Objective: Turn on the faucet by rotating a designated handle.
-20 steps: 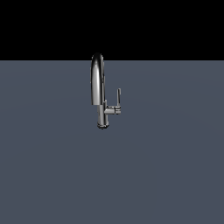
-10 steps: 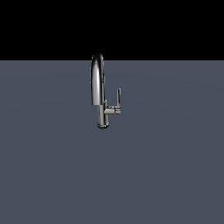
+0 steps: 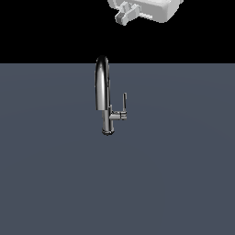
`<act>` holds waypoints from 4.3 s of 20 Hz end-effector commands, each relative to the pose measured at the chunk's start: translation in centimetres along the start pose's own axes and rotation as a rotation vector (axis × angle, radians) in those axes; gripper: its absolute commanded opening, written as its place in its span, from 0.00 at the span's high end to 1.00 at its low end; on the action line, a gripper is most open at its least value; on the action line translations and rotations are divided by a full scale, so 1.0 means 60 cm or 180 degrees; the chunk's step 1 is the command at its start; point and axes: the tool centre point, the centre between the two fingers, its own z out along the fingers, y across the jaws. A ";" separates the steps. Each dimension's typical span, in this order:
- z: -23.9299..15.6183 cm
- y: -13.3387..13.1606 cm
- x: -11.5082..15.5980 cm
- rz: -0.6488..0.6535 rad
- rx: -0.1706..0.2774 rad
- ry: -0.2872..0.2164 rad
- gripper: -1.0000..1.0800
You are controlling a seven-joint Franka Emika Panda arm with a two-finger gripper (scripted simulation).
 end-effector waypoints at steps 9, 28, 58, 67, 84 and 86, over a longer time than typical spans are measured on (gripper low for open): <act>0.026 -0.001 0.131 0.0594 0.0592 -0.0603 1.00; 0.150 0.034 0.347 0.1753 0.1723 -0.1749 1.00; 0.197 0.080 0.327 0.1938 0.1905 -0.1932 1.00; 0.199 0.102 0.312 0.1950 0.1935 -0.1898 1.00; 0.250 0.169 0.289 0.1894 0.1954 -0.1865 1.00; 0.267 0.179 0.299 0.1901 0.1946 -0.1876 1.00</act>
